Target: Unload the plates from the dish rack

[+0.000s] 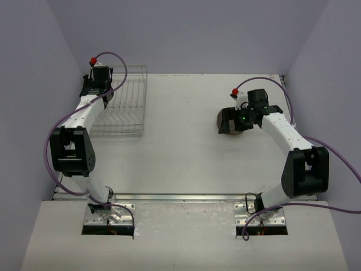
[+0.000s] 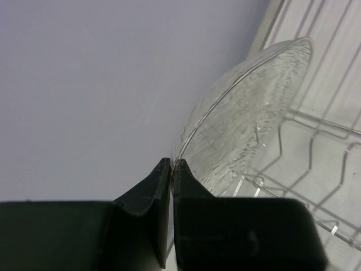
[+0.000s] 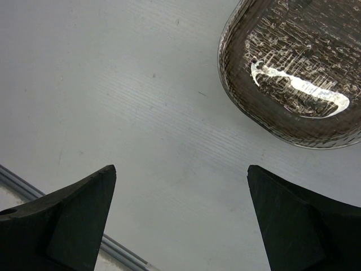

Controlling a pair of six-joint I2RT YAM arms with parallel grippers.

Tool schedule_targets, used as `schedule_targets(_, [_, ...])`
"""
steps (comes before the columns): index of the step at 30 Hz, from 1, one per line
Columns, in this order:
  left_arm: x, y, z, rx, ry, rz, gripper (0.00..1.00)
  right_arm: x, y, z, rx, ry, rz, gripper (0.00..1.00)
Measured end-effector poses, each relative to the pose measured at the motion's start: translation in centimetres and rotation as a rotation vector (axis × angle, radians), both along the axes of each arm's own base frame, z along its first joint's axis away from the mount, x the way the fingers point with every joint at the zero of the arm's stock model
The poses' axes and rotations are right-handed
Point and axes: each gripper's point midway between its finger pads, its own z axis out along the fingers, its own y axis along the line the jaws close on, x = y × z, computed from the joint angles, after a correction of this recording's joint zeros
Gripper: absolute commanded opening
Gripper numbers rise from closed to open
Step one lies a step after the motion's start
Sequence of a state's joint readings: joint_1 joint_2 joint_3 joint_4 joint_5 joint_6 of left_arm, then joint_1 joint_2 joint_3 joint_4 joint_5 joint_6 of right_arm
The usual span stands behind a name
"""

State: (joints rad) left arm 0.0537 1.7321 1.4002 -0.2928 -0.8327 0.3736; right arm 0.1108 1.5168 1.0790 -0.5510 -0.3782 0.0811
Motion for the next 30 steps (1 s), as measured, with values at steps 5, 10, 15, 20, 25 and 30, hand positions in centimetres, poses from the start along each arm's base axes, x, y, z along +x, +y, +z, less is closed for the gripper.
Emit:
schedule_targets(5, [-0.2, -0.1, 3.3, 0.087, -0.032, -0.005, 0.00, 0.0, -0.1, 0.3, 0.000, -0.010, -0.001, 0.99])
schedule_targets(10, [-1.2, 0.1, 6.3, 0.177, -0.064, -0.004, 0.00, 0.0, -0.1, 0.8, 0.002, -0.025, -0.002, 0.99])
schedule_targets(15, [-1.4, -2.1, 9.1, 0.131, -0.113, -0.089, 0.00, -0.2, 0.2, 1.5, 0.025, -0.035, 0.001, 0.99])
schedule_targets(20, [0.0, -9.6, 11.4, -0.165, -0.209, -0.391, 0.00, 0.2, 1.7, 3.8, 0.119, -0.042, 0.011, 0.99])
schedule_targets(25, [-1.6, -18.1, 9.9, -0.531, -0.185, -0.680, 0.00, 1.9, 4.2, 8.7, 0.250, -0.112, 0.029, 0.99])
schedule_targets(30, [-3.8, -24.8, 7.3, -0.836, -0.094, -0.825, 0.00, 3.1, 9.5, 14.4, 0.329, -0.232, 0.123, 0.99])
